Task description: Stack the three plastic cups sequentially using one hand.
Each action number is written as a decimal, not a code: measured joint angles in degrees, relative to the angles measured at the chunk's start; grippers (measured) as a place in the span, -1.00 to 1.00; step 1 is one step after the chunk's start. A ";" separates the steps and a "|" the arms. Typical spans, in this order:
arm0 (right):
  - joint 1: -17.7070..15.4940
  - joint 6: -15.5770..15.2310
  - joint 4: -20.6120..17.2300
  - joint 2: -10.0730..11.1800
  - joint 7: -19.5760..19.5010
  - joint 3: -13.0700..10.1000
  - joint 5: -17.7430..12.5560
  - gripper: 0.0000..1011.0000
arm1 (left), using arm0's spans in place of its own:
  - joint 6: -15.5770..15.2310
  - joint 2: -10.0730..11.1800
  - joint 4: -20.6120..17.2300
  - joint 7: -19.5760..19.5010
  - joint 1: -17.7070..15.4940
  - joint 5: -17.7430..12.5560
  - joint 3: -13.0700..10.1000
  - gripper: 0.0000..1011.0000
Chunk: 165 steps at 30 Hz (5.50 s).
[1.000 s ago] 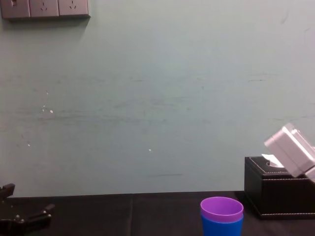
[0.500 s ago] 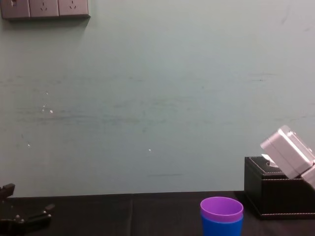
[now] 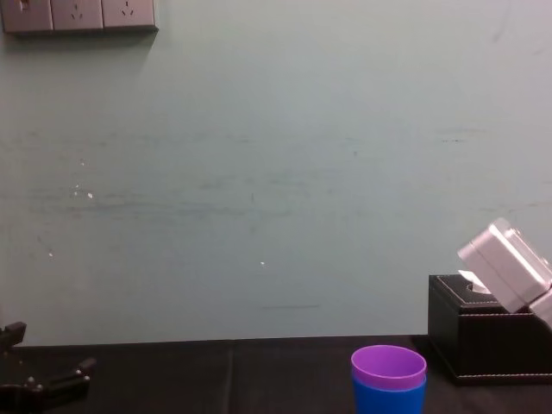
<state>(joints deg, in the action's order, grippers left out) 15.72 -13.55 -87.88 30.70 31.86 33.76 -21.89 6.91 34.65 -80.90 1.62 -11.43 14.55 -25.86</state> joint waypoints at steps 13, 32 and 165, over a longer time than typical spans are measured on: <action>-0.05 0.00 -0.07 0.06 0.04 -0.03 -0.07 0.42 | 0.00 0.00 0.00 0.00 0.00 0.00 0.00 1.00; -1.38 0.11 -3.08 1.08 -0.27 -1.51 -1.10 0.42 | 0.00 0.00 0.00 0.00 0.00 0.00 0.00 1.00; 5.76 -4.08 2.15 -4.04 -8.43 -8.77 0.65 0.75 | 0.00 0.00 0.00 0.00 0.00 0.00 0.00 1.00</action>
<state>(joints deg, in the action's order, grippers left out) 21.48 -17.63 -85.73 26.66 23.43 24.99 -21.24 6.91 34.65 -80.90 1.62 -11.43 14.55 -25.86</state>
